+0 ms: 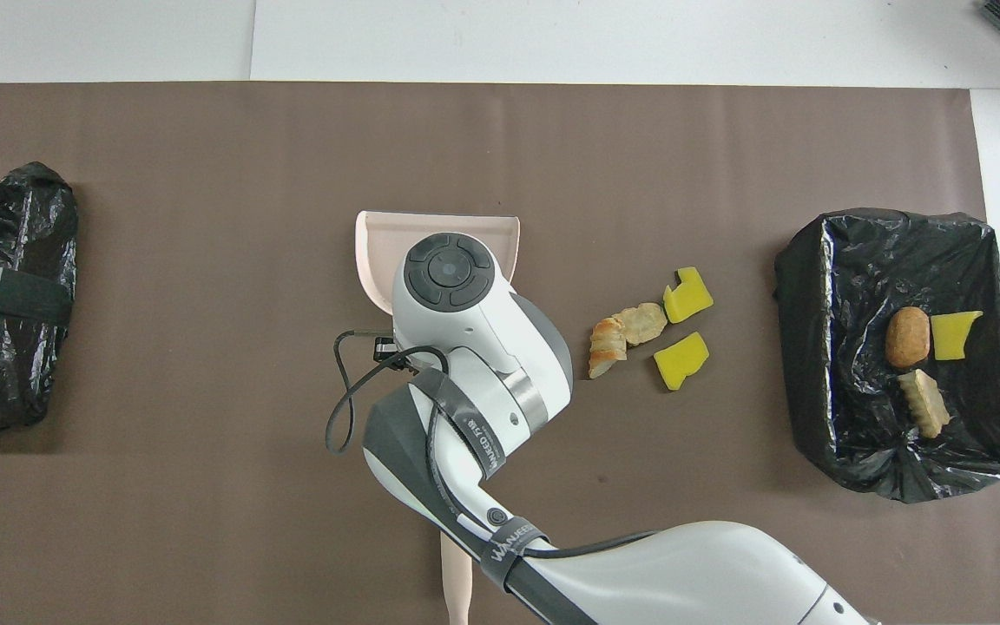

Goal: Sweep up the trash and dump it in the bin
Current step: 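Bring the empty dustpan back and set it on the table with the right gripper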

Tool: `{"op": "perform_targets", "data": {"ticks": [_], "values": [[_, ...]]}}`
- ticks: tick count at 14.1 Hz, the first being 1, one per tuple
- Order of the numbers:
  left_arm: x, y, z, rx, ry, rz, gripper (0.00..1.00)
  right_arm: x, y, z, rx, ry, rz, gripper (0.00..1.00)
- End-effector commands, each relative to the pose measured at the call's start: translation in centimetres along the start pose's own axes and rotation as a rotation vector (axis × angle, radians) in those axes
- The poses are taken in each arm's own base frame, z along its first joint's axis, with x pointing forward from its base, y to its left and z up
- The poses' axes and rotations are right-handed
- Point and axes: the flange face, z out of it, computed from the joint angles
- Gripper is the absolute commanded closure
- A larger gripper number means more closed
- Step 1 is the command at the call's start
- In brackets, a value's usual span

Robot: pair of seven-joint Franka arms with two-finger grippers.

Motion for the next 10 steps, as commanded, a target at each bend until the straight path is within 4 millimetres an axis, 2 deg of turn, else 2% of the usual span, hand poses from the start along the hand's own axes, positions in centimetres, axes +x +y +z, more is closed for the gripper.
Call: {"op": "perform_targets", "data": {"ticks": [1,2,3,4,6,9,10], "values": [[-1.0,-0.5,-0.1,0.013,-0.011,-0.006,0.00,0.1,0.7,0.5,0.014,0.003,-0.055,0.94],[-1.0,-0.5,0.0,0.013,-0.013,-0.008,0.00,0.0,0.7,0.6,0.014,-0.001,-0.062,0.84],[-1.0,-0.5,-0.1,0.013,-0.011,-0.008,0.00,0.0,0.7,0.5,0.013,-0.006,-0.060,0.53],[-0.9,-0.5,0.0,0.013,-0.007,-0.008,0.00,-0.1,0.8,0.2,0.009,-0.010,-0.057,0.01],[-0.7,-0.6,0.0,0.014,0.007,0.000,0.00,-0.2,0.9,-0.8,0.018,-0.006,-0.047,0.00],[0.2,-0.3,0.1,0.014,0.044,-0.001,0.00,0.5,3.4,-2.9,-0.010,-0.044,-0.027,0.00],[0.5,0.0,0.3,0.014,0.056,0.002,0.00,0.3,4.2,-4.6,-0.018,-0.054,-0.033,0.00]]}}
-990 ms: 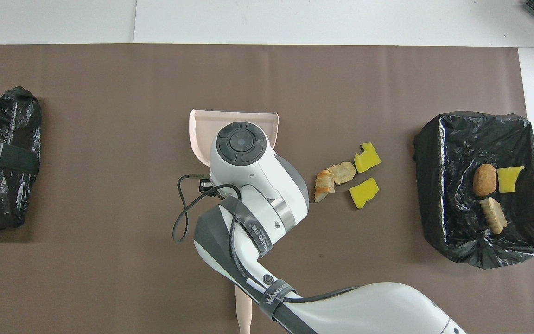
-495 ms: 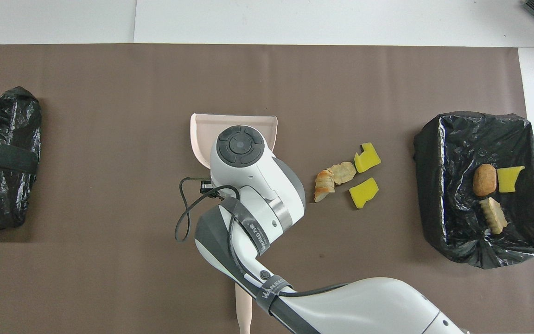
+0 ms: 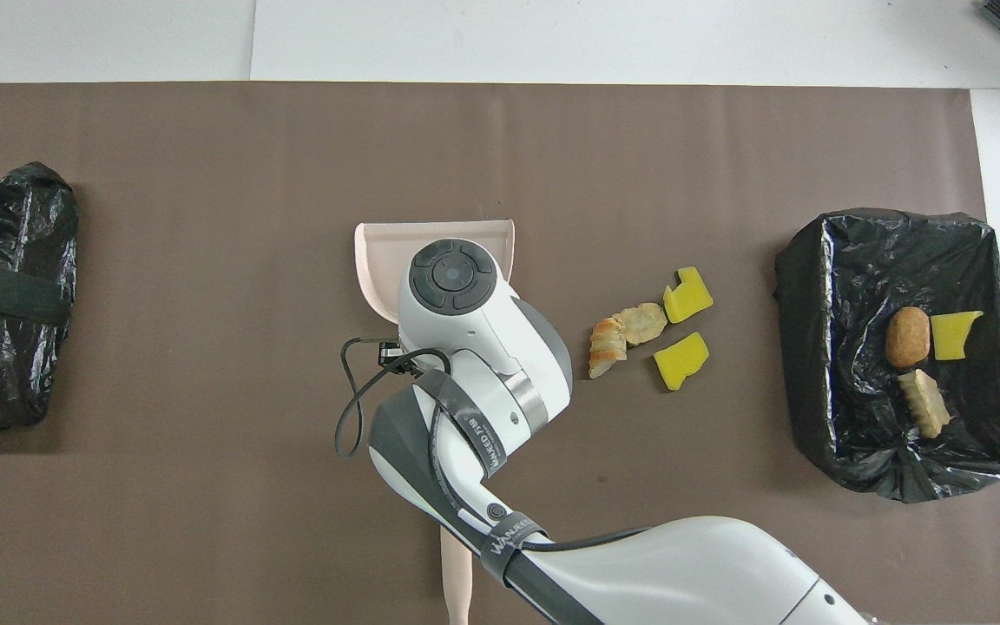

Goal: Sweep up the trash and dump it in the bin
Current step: 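Bring the empty dustpan back and set it on the table with the right gripper, then grasp the dustpan with the left gripper and lift it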

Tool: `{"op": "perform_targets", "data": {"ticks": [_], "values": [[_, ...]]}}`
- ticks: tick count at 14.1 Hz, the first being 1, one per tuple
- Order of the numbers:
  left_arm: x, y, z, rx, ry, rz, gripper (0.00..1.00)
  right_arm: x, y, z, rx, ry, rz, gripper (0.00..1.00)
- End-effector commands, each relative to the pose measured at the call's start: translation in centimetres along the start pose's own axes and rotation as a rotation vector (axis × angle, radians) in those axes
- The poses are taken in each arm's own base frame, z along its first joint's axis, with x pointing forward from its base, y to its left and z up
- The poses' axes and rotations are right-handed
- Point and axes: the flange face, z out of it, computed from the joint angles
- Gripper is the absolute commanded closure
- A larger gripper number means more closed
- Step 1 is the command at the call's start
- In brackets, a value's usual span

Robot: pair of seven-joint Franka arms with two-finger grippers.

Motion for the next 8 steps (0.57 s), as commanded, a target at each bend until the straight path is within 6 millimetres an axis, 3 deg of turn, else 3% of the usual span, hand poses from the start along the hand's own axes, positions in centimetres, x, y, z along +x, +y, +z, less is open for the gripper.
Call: {"op": "perform_targets", "data": {"ticks": [1,3,5,6,8], "values": [[0.6,0.5,1.0,0.014,0.038,0.009,0.00,-1.3,2.4,-4.3,-0.006,-0.045,-0.029,0.00],[1.2,2.8,2.9,0.013,0.034,0.034,0.00,-4.6,3.2,-7.5,-0.045,-0.095,-0.038,0.00],[1.6,6.1,5.2,0.010,0.040,0.034,0.00,-9.3,4.2,-9.7,-0.035,-0.156,-0.037,0.00],[2.0,7.7,6.7,0.008,0.047,0.034,0.00,-11.7,4.8,-10.0,-0.033,-0.169,-0.040,0.00],[2.5,11.1,9.5,0.006,0.037,0.056,0.00,-16.7,4.6,-8.1,-0.050,-0.200,-0.075,0.00]]}}
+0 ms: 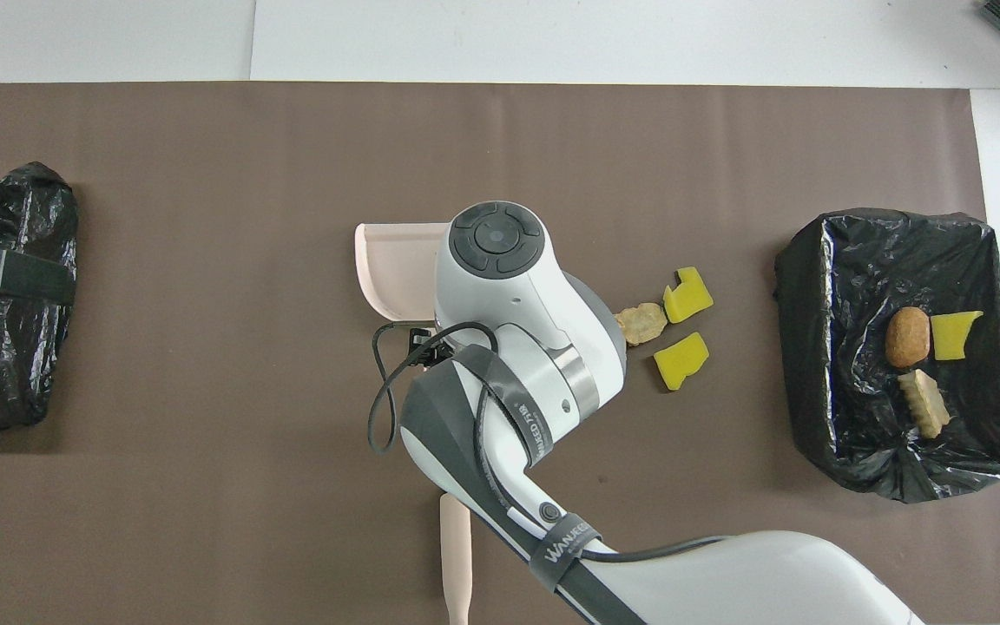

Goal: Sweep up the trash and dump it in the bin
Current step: 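Grasp the dustpan with the left gripper and lift it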

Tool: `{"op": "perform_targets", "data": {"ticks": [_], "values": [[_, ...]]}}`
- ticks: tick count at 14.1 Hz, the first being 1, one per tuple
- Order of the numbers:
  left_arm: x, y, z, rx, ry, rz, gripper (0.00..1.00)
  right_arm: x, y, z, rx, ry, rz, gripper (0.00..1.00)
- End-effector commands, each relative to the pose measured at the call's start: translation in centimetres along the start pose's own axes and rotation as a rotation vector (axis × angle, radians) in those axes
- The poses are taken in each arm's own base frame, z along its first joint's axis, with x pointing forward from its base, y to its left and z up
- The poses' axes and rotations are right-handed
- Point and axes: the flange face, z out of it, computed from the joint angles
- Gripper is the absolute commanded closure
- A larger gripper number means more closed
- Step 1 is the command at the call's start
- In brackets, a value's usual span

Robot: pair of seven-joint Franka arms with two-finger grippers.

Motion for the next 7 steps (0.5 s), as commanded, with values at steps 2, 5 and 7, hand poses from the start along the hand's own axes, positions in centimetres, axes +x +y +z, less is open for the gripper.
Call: {"op": "perform_targets", "data": {"ticks": [2,5,7], "values": [[0.8,5.2,5.5,0.014,-0.034,-0.017,0.00,-8.5,0.6,6.2,0.034,-0.009,-0.015,0.00],[0.7,11.1,10.4,0.005,-0.012,-0.056,0.00,-13.2,1.0,9.9,0.094,0.011,0.001,0.00],[-0.4,15.1,15.6,0.000,-0.008,-0.012,0.00,-14.1,0.2,12.5,0.070,-0.002,0.005,0.00]]}}
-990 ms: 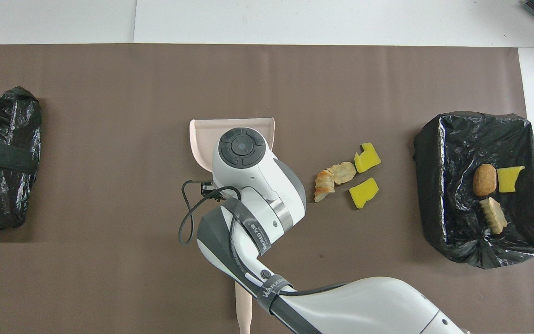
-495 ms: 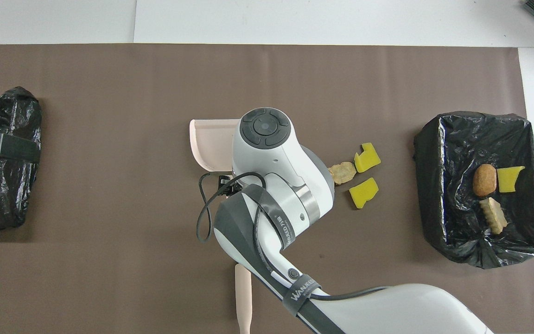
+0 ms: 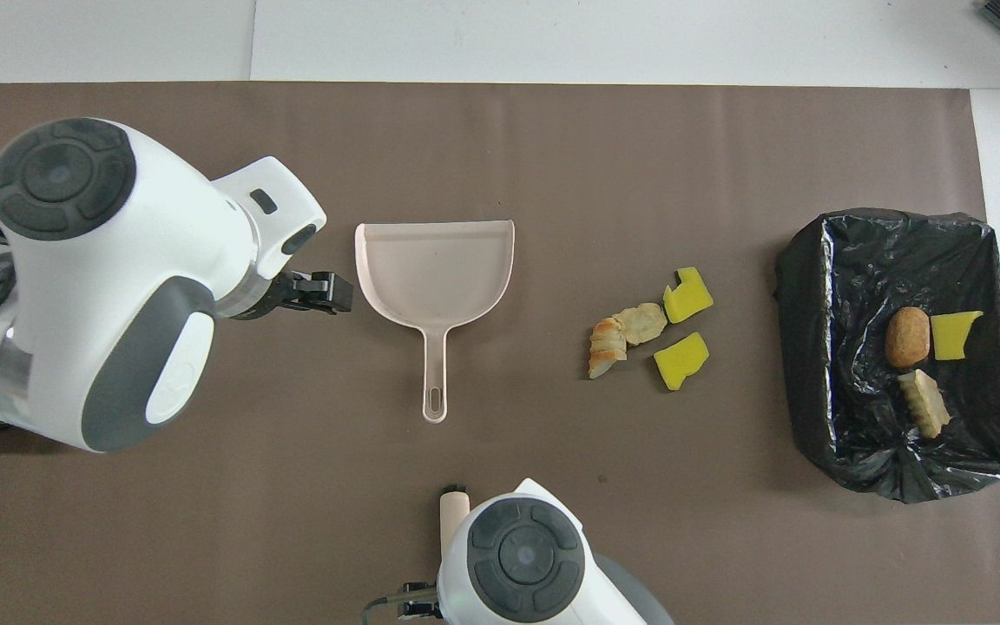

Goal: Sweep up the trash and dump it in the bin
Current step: 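Grasp the dustpan with the left gripper and lift it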

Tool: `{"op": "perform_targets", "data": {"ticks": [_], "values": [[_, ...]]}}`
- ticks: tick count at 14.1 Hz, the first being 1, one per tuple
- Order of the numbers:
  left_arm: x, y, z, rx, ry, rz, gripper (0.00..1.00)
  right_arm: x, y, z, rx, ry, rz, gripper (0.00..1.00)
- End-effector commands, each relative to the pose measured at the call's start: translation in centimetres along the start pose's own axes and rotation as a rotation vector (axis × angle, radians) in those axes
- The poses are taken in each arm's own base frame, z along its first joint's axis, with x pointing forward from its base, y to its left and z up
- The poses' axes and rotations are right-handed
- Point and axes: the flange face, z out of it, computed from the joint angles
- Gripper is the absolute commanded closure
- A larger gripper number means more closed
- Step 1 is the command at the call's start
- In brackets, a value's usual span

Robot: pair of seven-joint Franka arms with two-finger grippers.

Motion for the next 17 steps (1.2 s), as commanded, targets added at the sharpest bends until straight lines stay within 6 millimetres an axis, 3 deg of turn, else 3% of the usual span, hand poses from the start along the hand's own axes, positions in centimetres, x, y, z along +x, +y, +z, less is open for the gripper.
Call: {"op": "perform_targets", "data": {"ticks": [1,5,8,13,14,15,17], "values": [[-2.0,4.1,6.4,0.009,0.005,0.034,0.00,-2.3,0.2,3.7,0.013,0.011,0.035,0.00],[-4.7,8.5,11.7,-0.012,0.034,-0.002,0.00,-3.5,-0.2,8.5,-0.007,0.032,0.041,0.00],[-4.2,9.5,13.2,-0.025,0.056,0.010,0.00,-3.9,-1.3,11.8,-0.021,0.041,0.066,0.00],[-4.4,9.9,13.4,-0.021,0.047,0.018,0.04,-4.0,-1.8,12.9,-0.023,0.046,0.068,0.00],[-4.5,9.8,13.5,-0.018,0.040,0.020,0.15,-4.0,-1.8,12.9,-0.020,0.049,0.073,0.06],[-4.6,9.8,13.6,-0.013,0.033,0.031,0.28,-4.0,-1.8,12.9,-0.020,0.049,0.073,0.21],[-4.7,9.9,13.5,-0.015,0.033,0.032,0.29,-4.1,-1.7,13.0,-0.025,0.044,0.075,0.64]]}}
